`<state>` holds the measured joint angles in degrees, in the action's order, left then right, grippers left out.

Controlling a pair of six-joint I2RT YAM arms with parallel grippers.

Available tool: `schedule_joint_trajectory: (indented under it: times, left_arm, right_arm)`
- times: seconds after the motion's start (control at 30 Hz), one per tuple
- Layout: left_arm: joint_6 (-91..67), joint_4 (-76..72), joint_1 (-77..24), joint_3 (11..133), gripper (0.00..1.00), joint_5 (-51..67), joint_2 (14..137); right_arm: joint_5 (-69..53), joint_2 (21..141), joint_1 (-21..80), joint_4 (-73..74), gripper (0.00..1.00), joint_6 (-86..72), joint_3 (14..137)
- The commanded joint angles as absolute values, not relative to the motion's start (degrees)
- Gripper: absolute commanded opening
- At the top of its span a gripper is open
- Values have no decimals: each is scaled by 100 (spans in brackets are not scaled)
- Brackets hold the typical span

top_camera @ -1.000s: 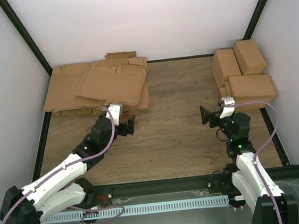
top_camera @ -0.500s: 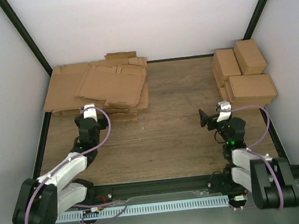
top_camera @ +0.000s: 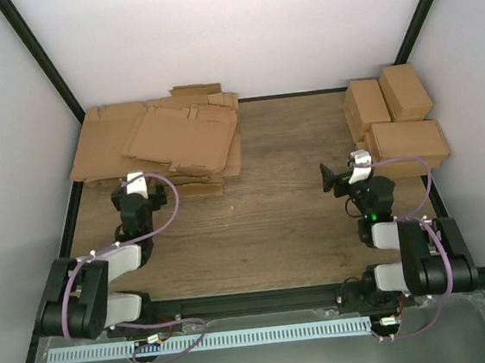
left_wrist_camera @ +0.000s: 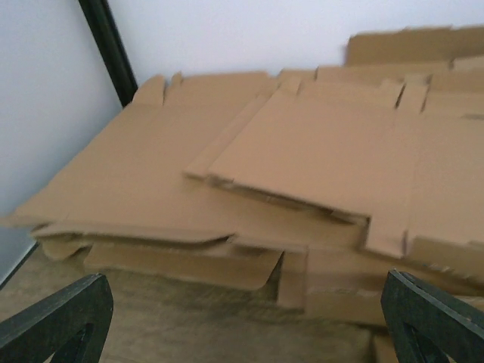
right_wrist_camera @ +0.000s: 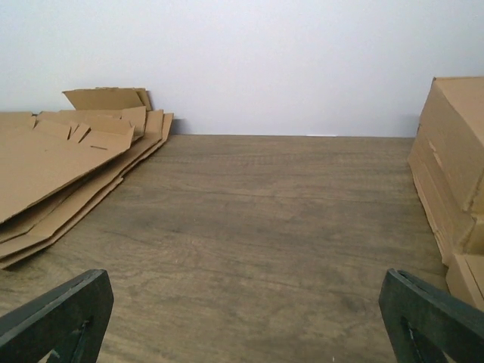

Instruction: Fold the paper box

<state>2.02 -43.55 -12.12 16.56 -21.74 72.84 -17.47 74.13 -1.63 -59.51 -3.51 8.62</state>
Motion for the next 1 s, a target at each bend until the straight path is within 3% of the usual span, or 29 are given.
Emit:
schedule_joint_trajectory:
  times: [0.0,0.2,0.33,0.97]
  left_arm:
    - [181,-5238,-859,1478,100,-1436,7548]
    - [382,-5161,-800,1833,100,-1290,7935]
    - [376,-4925,-712,2087,99,-1231,8152]
    - [287,-4588,-483,2338,100,-852,8310]
  right_arm:
    - [-1858,7630,-70,-5980,100,-104,1298]
    - [-1577,8040,112,-6021,100,309,1550]
    - [-1220,8756,92,-7329,100,215,1246]
    - [-843,8780,-9,-6979,100,-106,1428]
